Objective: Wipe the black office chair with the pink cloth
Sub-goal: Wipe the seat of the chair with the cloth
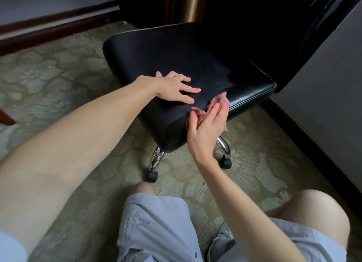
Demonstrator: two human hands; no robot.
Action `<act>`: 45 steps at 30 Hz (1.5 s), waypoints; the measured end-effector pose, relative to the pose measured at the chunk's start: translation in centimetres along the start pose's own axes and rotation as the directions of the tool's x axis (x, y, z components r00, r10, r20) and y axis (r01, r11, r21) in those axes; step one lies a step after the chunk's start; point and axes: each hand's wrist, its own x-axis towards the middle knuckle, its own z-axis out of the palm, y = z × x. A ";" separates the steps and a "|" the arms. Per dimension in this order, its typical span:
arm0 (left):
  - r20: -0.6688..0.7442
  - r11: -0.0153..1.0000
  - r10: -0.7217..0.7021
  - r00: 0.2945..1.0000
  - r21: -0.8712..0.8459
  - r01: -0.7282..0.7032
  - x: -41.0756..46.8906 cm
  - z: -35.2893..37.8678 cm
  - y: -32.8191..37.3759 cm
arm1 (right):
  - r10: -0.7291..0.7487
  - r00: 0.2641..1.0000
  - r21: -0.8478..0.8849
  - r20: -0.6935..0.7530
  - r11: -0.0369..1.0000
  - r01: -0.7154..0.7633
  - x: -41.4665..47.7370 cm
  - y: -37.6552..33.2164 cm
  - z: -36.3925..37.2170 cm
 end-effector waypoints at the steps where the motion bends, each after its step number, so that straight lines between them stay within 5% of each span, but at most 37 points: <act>1: -0.008 1.000 0.001 1.000 -0.001 -0.001 0.0 0.0 0.0 | -0.028 0.999 -0.009 0.040 1.000 0.029 -1.2 -0.4 0.3; 7: -0.076 0.998 -0.007 0.997 0.056 0.011 0.4 0.3 0.1 | -0.157 0.971 -0.037 0.179 0.985 0.166 -2.0 0.7 -0.1; 12: -0.034 0.998 -0.027 0.999 0.060 0.029 0.5 0.0 0.1 | -0.005 0.999 0.047 0.033 0.999 0.003 5.6 4.1 -3.1; 15: -0.050 0.997 -0.048 0.998 0.055 0.050 0.5 0.0 0.5 | -0.028 1.000 0.170 0.000 0.985 0.028 5.5 2.9 -3.6; 20: -0.127 0.983 -0.111 0.986 0.131 0.128 1.8 -0.9 2.1 | -0.206 0.952 -0.012 0.227 0.977 0.214 1.8 3.8 -1.8; 28: -0.111 0.986 -0.135 0.985 0.085 0.145 5.2 -2.4 5.0 | -0.304 0.921 -0.101 0.244 0.937 0.335 5.8 6.5 -4.1; 32: -0.060 0.988 -0.139 0.988 0.052 0.143 6.6 -2.6 5.5 | -0.151 0.976 0.040 0.157 0.988 0.147 10.8 9.4 -5.5; 35: -0.039 0.988 -0.140 0.989 0.059 0.142 7.7 -2.7 6.1 | -0.008 0.993 -0.022 0.118 1.000 0.011 10.9 9.9 -4.7; 42: 0.013 0.988 -0.125 0.992 0.097 0.123 10.4 -3.2 7.8 | -0.205 0.947 -0.059 0.249 0.972 0.226 9.6 11.2 -5.4; 45: 0.053 0.990 -0.136 0.989 0.039 0.134 10.6 -2.8 7.8 | -0.126 0.971 -0.091 0.203 0.985 0.147 13.4 13.6 -6.0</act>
